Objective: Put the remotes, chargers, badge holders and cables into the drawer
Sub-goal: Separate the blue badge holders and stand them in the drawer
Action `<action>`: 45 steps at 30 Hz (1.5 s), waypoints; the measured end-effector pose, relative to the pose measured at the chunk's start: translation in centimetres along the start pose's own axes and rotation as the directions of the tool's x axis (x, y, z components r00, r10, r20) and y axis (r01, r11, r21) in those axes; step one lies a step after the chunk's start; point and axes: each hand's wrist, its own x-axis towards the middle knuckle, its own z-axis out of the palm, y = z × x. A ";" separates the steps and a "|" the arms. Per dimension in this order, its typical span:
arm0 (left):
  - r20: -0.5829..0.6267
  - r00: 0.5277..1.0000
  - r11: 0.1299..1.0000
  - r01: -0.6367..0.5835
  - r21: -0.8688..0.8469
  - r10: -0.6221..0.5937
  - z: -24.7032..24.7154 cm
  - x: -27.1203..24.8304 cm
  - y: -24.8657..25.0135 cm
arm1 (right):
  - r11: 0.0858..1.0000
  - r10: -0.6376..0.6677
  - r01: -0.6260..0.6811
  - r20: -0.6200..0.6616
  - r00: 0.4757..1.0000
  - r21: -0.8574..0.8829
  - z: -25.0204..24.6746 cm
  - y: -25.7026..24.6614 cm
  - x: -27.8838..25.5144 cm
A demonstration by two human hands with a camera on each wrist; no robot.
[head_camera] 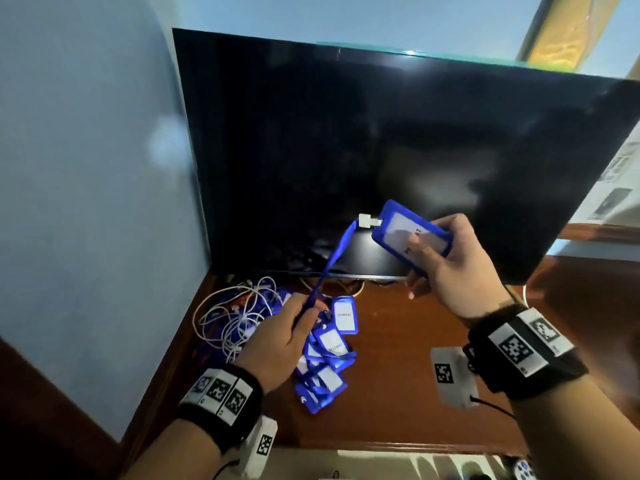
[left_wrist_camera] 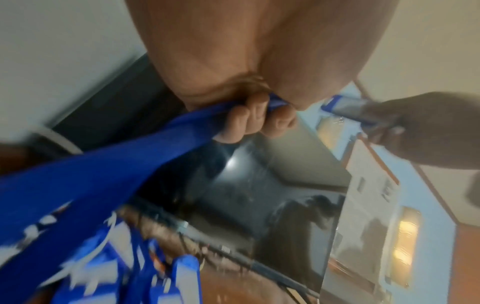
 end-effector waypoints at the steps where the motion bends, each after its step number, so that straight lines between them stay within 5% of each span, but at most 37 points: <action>1: 0.026 0.999 0.998 -0.033 0.049 0.032 -0.7 -0.3 0.6 | 0.999 0.028 -0.028 0.008 1.000 -0.016 -0.1 0.3 0.3; 5: 0.126 0.961 0.925 -0.270 0.269 0.244 -3.8 -0.8 4.6 | 0.994 0.037 -0.031 0.049 0.998 -0.107 0.1 1.4 0.6; 11: 0.073 0.884 0.818 -0.456 0.351 0.461 -9.2 1.8 13.8 | 0.982 -0.014 0.062 0.257 0.966 -0.180 1.8 3.7 -1.2; 14: 0.080 0.929 0.854 -0.364 0.371 0.361 -10.5 4.2 16.2 | 0.987 -0.049 0.110 0.426 0.904 -0.120 2.7 3.7 -3.4; 18: 0.135 0.962 0.881 -0.271 0.389 0.237 -9.9 7.4 15.8 | 0.994 -0.107 0.093 0.477 0.873 0.053 2.4 2.4 -6.2; 21: 0.194 0.970 0.891 -0.216 0.399 0.148 -7.9 8.3 13.6 | 0.968 -0.218 0.143 0.408 0.887 0.207 1.1 1.1 -7.3; 25: 0.254 0.967 0.976 -0.060 0.207 0.006 -3.9 5.7 9.7 | 0.921 -0.274 0.198 0.196 0.942 0.335 -1.6 -0.3 -7.1; 28: 0.264 0.959 0.988 0.063 0.143 -0.100 -0.7 1.9 7.8 | 0.927 -0.295 0.276 0.039 0.955 0.254 -3.6 -0.2 -5.8; 33: 0.379 0.920 0.974 0.015 0.224 -0.101 2.0 -4.1 9.2 | 0.955 -0.271 0.280 -0.091 0.958 0.102 -4.9 2.6 -2.6; 37: 0.299 0.953 0.945 -0.147 0.292 0.056 -0.1 -4.8 13.1 | 0.907 -0.223 0.267 0.165 0.961 -0.327 -3.1 6.2 -2.5; 39: 0.193 0.967 0.900 -0.227 0.372 0.164 -2.0 -3.7 14.7 | 0.855 -0.164 0.320 0.374 0.913 -0.408 -1.9 7.6 -3.8; 43: 0.098 0.975 0.861 -0.223 0.456 0.201 -4.9 -0.1 15.1 | 0.924 -0.075 0.302 0.662 0.746 -0.235 -0.7 7.1 -7.7; 45: 0.072 0.987 0.894 -0.161 0.419 0.144 -5.4 1.2 13.4 | 0.972 -0.136 0.228 0.652 0.746 -0.058 -0.5 5.4 -9.0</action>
